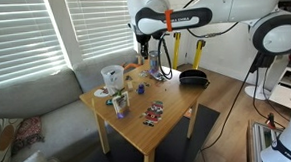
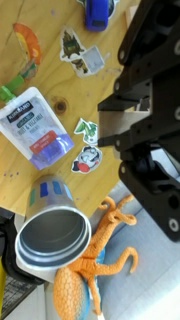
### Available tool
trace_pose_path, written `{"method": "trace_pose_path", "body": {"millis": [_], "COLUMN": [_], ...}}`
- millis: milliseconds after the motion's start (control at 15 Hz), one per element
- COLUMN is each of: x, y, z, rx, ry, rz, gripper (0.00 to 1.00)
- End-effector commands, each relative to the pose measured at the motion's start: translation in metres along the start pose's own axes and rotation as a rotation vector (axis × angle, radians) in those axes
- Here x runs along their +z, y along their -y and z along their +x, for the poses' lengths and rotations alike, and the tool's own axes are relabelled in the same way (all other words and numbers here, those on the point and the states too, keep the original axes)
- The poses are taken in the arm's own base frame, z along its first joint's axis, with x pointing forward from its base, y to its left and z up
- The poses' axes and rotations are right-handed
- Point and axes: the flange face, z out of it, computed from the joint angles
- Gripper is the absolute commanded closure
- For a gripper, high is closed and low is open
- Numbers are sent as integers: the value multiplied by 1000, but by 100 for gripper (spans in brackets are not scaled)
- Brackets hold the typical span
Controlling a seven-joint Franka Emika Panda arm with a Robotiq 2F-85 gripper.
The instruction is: Put one wooden block in the silver cup
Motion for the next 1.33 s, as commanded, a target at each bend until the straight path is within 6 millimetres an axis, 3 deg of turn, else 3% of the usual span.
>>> {"method": "trace_pose_path", "body": {"millis": [0, 333, 467, 667, 1000, 1267], "x": [-47, -55, -48, -20, 23, 27], "y": [-38, -96, -117, -140, -121, -114], "z": [-31, -65, -72, -76, -80, -86], "rx": [187, 449, 551, 667, 699, 782], "ry": [-67, -152, -209, -255, -42, 37], "rz": [-46, -101, -114, -79, 2, -32], "gripper": [93, 93, 93, 93, 93, 93]}}
